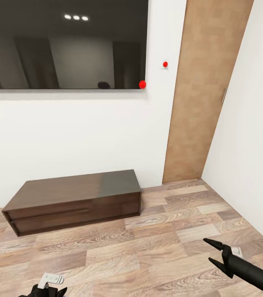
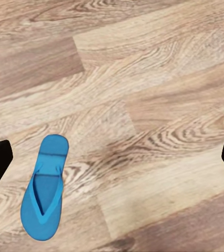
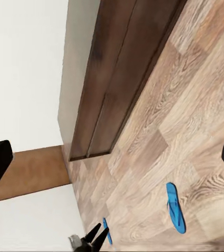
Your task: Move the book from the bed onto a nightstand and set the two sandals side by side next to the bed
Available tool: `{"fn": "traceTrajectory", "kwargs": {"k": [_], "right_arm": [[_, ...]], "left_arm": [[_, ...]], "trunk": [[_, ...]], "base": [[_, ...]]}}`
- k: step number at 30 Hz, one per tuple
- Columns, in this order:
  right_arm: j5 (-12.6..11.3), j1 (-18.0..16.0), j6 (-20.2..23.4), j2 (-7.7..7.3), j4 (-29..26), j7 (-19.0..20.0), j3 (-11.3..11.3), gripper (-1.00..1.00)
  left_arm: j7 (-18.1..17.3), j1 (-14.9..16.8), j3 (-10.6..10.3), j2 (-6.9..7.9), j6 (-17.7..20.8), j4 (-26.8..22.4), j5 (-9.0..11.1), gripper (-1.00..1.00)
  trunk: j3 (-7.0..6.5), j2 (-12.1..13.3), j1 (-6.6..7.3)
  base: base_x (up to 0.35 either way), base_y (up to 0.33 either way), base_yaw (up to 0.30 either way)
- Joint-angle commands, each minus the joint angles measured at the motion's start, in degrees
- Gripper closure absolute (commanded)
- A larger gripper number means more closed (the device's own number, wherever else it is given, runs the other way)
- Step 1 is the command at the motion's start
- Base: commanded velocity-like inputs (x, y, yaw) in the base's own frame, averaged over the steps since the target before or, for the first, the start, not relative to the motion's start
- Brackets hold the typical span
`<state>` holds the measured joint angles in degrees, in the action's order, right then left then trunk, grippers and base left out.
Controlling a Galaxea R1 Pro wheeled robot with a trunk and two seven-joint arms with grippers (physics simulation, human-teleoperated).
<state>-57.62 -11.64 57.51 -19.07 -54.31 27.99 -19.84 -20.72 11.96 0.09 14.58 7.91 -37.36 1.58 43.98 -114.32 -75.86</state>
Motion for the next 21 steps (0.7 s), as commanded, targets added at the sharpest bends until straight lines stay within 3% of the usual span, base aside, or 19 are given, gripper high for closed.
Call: {"fn": "traceTrajectory", "kwargs": {"k": [1,3,4,5,7,9,11,14,16,18,19,21], "right_arm": [[1.87,-0.05,-0.17,-0.03,0.02,0.43,1.65,-1.00],[5.62,-0.05,-2.14,-0.05,0.04,0.41,4.96,-1.00],[9.26,-0.07,-4.96,-0.07,0.15,0.39,7.41,-1.00],[13.77,-0.08,-9.13,-0.06,0.42,0.22,9.93,-1.00],[26.21,-0.08,-22.01,0.08,3.81,0.00,14.59,-1.00],[36.90,-0.12,-32.18,0.08,8.84,-0.13,16.73,-1.00],[42.00,-0.13,-36.60,-0.01,11.70,-0.09,17.51,-1.00],[44.11,-0.14,-38.64,-0.10,13.04,0.35,17.64,-1.00],[43.54,-0.14,-39.05,-0.14,13.41,0.55,17.33,-1.00],[41.25,-0.14,-39.18,-0.22,13.66,1.25,16.96,-1.00],[37.36,-0.14,-39.11,-0.33,13.81,3.89,16.74,-1.00],[32.29,-0.21,-38.25,-0.45,14.01,10.85,16.60,-1.00]], "left_arm": [[-0.19,0.02,0.01,0.01,0.44,-0.09,0.18,-1.00],[-0.19,0.04,0.01,0.01,0.44,-0.08,0.18,-1.00],[-0.19,0.05,0.00,0.01,0.44,-0.08,0.18,-1.00],[-0.19,0.04,0.00,0.01,0.44,-0.08,0.18,-1.00],[-0.19,0.01,0.00,0.01,0.44,-0.08,0.18,-1.00],[-0.19,0.03,0.00,0.01,0.44,-0.08,0.18,-1.00],[-0.19,0.05,0.00,0.01,0.44,-0.08,0.18,-1.00],[-0.19,0.05,0.00,0.01,0.44,-0.08,0.18,-1.00],[-0.19,0.03,0.00,0.01,0.44,-0.08,0.18,-1.00],[-0.21,0.03,0.00,0.01,0.44,-0.08,0.18,-1.00],[-0.23,0.02,0.00,0.01,0.44,-0.08,0.18,-1.00],[-0.26,0.01,0.00,0.01,0.44,-0.08,0.18,-1.00]], "trunk": [[0.24,-0.44,-0.22],[0.60,-1.24,-0.66],[0.78,-1.64,-0.88],[0.96,-2.05,-1.10],[1.32,-2.85,-1.54],[1.68,-3.65,-1.98],[2.04,-4.45,-2.41],[2.57,-5.66,-3.07],[2.93,-6.46,-3.51],[3.29,-7.26,-3.95],[3.47,-7.66,-4.17],[3.83,-8.46,-4.61]], "base": [[0.000,0.000,0.000],[0.000,0.000,0.000],[0.000,0.000,0.000],[0.000,0.000,0.000],[0.000,0.000,0.000],[0.000,0.000,0.000],[0.000,0.000,0.000],[0.000,0.000,0.000],[0.000,0.000,0.000],[0.000,0.000,0.000],[0.000,0.000,0.000],[0.000,0.000,0.000]]}}
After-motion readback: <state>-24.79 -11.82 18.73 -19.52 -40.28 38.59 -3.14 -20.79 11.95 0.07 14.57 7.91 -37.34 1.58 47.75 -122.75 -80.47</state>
